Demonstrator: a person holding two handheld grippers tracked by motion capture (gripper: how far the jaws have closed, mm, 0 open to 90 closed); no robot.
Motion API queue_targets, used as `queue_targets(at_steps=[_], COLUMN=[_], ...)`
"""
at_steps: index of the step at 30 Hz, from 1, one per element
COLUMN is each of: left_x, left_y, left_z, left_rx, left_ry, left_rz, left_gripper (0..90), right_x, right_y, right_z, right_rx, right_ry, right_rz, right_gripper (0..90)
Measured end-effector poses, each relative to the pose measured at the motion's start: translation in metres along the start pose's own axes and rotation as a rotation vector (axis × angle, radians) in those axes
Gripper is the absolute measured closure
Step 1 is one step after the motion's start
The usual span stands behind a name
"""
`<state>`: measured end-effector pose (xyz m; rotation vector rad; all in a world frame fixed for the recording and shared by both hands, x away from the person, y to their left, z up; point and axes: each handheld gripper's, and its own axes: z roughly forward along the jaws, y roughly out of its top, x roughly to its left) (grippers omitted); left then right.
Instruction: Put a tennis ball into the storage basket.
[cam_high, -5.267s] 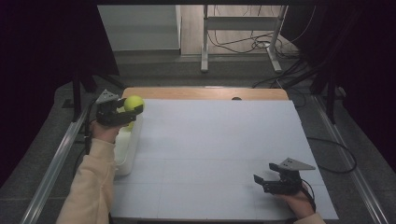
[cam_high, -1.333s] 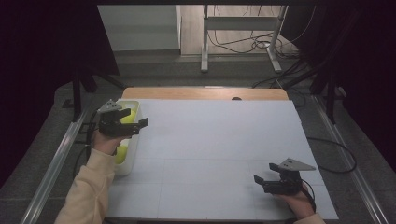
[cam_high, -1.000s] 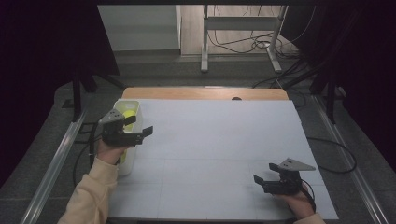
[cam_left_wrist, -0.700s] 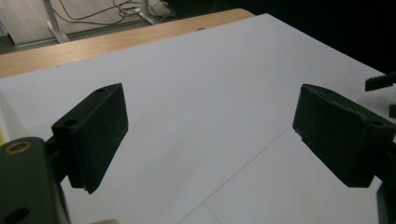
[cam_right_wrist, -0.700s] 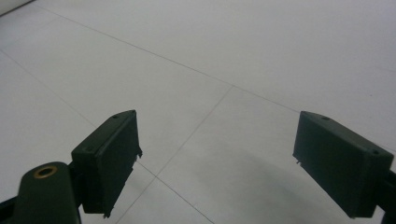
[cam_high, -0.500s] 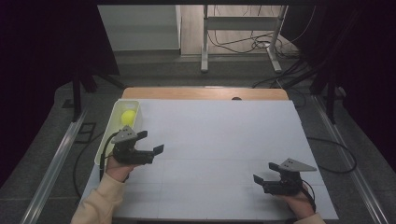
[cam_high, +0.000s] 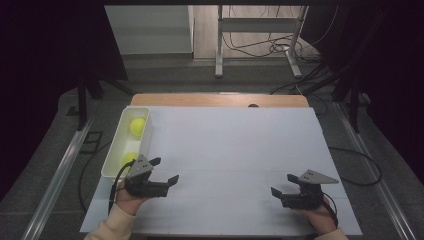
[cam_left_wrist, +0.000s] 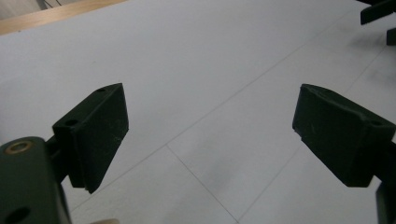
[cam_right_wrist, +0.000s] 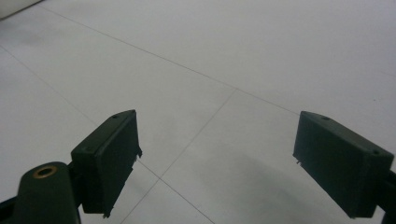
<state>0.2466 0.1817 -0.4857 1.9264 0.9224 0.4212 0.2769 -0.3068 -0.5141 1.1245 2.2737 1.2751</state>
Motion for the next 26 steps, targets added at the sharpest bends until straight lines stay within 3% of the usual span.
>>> queue_targets(at_steps=[6,14,26], left_x=[-0.008,0.001,0.006], left_y=[-0.014,-0.030,-0.032], left_z=[0.003,0.007,0.011], left_rx=[0.026,0.055,0.056], left_ry=[-0.015,0.013,0.009], left_rz=[0.003,-0.038,-0.045], left_gripper=[11.2,11.8,11.8], right_x=[0.000,0.001,0.003], right_y=[0.000,0.000,0.001], right_z=[0.000,-0.001,-0.001], right_rx=[-0.002,-0.002,-0.021], right_ry=[0.004,0.012,0.035], right_rz=[-0.001,-0.006,-0.029], right_gripper=[14.9,14.9,14.7])
